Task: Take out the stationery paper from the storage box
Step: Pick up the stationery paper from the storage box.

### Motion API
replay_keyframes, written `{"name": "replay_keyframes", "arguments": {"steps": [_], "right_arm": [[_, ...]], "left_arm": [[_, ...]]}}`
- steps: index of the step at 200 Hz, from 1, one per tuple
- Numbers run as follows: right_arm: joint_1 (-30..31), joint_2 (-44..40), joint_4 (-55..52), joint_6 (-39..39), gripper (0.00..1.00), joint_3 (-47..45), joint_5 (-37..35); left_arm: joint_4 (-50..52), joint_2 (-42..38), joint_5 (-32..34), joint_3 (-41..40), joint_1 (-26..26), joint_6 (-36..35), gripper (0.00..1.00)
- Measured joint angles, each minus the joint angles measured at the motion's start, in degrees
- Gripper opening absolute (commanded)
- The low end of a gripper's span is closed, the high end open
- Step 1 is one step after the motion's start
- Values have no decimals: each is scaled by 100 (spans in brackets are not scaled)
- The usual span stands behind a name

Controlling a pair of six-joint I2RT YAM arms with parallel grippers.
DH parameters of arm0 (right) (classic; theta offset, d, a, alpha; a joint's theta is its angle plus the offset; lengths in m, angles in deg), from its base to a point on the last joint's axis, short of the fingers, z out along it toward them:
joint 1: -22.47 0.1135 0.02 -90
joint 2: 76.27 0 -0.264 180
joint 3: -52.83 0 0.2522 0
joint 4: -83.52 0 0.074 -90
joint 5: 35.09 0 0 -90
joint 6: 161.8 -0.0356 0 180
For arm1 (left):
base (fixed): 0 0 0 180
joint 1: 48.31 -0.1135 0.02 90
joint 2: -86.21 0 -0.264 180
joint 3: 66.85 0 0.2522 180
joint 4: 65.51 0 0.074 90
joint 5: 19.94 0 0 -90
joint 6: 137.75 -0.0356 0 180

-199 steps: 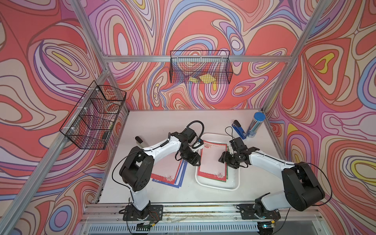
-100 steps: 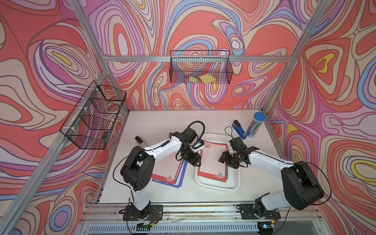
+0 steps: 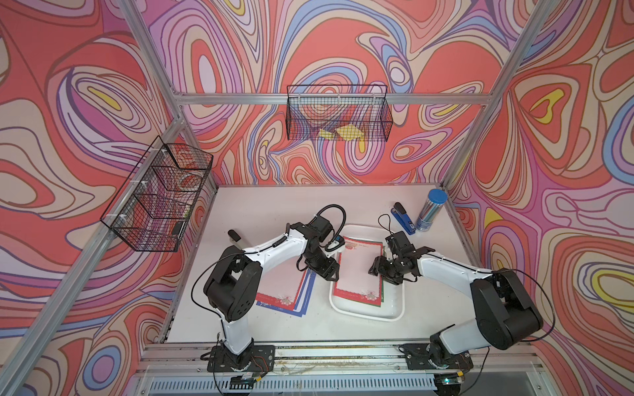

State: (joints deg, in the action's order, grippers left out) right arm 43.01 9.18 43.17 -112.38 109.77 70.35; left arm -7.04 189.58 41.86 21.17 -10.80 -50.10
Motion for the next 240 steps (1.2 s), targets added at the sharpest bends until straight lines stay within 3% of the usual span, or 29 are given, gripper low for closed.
{"name": "replay_keyframes", "arguments": {"steps": [69, 151, 229, 240], "right_arm": [[0, -116, 15, -22, 51, 0, 68], [0, -251, -4, -46, 35, 0, 236], [0, -393, -155, -26, 51, 225, 251], [0, -391, -153, -17, 49, 227, 267]], "left_arm": [[48, 61, 7, 35, 11, 0, 64], [57, 109, 20, 87, 39, 0, 64], [81, 151, 22, 98, 44, -2, 64], [87, 151, 22, 98, 44, -2, 64]]}}
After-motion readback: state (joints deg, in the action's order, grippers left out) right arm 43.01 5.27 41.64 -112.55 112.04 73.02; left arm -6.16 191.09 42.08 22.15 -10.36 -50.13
